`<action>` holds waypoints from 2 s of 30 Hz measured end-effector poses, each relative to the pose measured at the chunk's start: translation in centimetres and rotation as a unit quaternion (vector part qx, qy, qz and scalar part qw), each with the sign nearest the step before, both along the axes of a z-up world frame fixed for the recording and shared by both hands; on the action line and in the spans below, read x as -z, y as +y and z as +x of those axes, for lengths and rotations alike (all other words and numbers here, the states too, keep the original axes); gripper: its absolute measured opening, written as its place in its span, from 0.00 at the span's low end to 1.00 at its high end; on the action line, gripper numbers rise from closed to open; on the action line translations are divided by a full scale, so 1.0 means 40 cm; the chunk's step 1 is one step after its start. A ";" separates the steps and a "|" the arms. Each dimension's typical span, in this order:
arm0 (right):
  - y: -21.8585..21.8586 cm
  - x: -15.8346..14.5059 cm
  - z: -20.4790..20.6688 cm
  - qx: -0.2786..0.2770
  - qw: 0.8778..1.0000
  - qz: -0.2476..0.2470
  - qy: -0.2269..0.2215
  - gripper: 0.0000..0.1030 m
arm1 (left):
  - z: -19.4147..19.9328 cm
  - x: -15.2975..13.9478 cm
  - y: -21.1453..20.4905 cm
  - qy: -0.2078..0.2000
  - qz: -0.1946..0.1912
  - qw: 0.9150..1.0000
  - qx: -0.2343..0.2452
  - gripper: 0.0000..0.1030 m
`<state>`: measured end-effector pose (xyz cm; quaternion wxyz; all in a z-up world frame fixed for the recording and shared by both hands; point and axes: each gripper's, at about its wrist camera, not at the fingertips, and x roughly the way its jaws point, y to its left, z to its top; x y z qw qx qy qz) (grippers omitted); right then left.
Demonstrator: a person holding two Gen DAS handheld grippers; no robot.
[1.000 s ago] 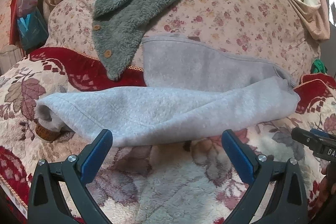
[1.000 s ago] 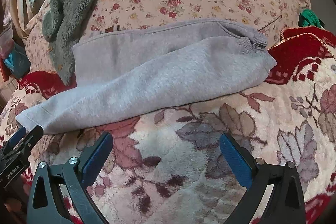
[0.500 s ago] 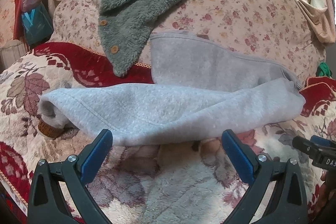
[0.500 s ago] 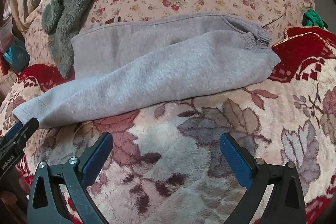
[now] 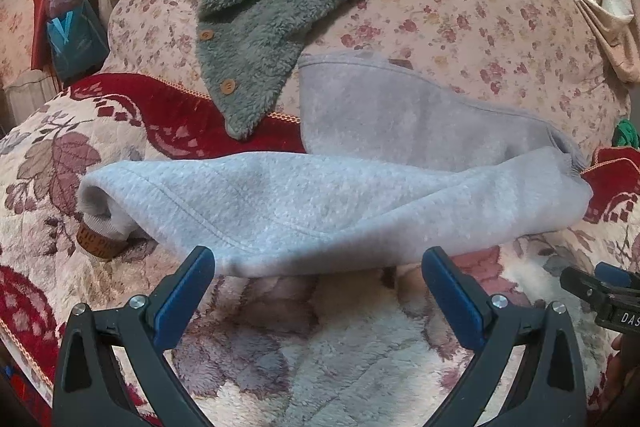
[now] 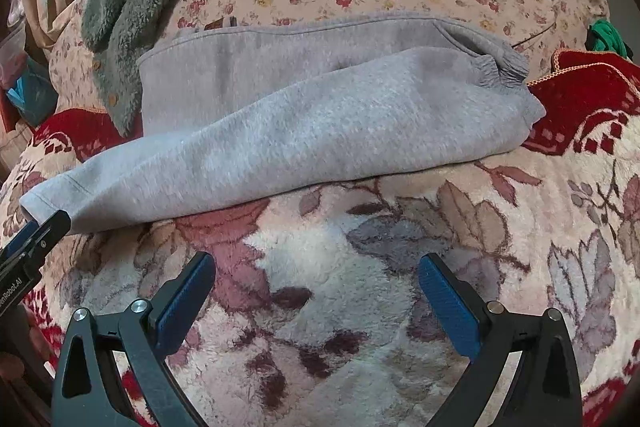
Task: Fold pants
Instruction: 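Move both grippers toward the grey sweatpants lying on the sofa, then grasp the cuffed leg end of the sweatpants with the right gripper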
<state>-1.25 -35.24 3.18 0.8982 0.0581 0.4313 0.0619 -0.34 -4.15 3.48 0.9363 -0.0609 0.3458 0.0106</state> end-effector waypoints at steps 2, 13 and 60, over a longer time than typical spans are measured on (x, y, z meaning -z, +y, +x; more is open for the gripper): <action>-0.002 0.001 0.008 -0.002 1.000 0.001 0.001 1.00 | 0.003 0.001 0.014 0.002 -0.003 1.000 -0.006 1.00; -0.042 0.006 0.067 0.007 1.000 0.004 0.007 1.00 | 0.019 -0.002 0.177 0.000 -0.041 0.994 -0.100 1.00; -0.274 0.011 0.578 0.026 0.987 0.053 0.151 0.17 | 0.151 0.074 0.265 0.034 -0.042 0.989 -0.141 0.77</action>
